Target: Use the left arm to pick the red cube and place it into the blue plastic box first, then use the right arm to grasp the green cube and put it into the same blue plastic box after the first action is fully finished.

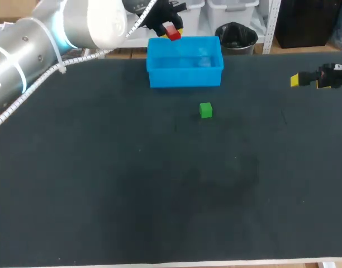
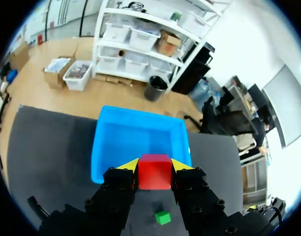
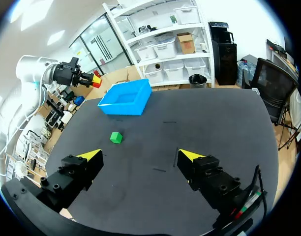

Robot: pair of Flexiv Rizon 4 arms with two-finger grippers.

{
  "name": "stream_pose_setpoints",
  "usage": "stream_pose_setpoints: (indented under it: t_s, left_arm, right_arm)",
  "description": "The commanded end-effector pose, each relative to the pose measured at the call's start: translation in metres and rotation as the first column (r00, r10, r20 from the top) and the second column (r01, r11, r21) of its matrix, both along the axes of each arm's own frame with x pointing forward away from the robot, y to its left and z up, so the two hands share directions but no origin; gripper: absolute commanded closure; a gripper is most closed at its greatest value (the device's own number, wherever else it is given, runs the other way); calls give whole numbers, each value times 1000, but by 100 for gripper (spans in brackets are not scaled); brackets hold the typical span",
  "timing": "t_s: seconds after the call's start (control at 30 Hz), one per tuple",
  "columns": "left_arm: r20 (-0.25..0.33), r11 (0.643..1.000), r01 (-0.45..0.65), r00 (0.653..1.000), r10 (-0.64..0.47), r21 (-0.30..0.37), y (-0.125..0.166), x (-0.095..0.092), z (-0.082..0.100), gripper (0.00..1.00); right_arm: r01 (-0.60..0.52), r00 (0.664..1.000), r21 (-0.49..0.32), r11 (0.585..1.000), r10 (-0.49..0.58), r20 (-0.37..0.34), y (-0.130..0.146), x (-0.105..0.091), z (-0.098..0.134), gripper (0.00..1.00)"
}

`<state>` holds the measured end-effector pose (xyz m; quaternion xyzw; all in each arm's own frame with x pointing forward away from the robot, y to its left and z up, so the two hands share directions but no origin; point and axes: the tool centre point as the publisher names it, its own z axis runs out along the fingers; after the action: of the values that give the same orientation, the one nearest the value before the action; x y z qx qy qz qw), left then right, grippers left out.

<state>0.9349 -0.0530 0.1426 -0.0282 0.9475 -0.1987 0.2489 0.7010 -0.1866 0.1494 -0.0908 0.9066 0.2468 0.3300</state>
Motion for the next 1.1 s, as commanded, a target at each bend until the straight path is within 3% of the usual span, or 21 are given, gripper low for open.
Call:
stream_pose_setpoints:
  t_s: [0.03,0.37,0.7,0.73,0.77,0.9,1.1]
  left_arm:
    - [-15,1000,13,1000,-13,-21,-4,20,-15,100]
    - [-64,999,-16,998,13,-38,-3,38,-50,100]
    - [-92,999,-34,995,31,-35,0,46,-64,100]
    - [-96,999,-38,995,34,-32,0,46,-64,64]
    - [-97,999,-40,995,37,-32,0,46,-64,0]
    - [-92,999,-36,995,33,-27,0,46,-61,0]
    - [-43,999,-7,999,9,33,-2,34,-41,0]
  right_arm:
    - [0,1000,0,1000,0,0,0,0,0,0]
    - [0,1000,0,1000,0,0,0,0,0,0]
    - [0,1000,0,1000,0,0,0,0,0,0]
    - [0,1000,0,1000,0,0,0,0,0,0]
    - [0,1000,0,1000,0,0,0,0,0,0]
    - [0,1000,0,1000,0,0,0,0,0,0]
    - [0,1000,0,1000,0,0,0,0,0,0]
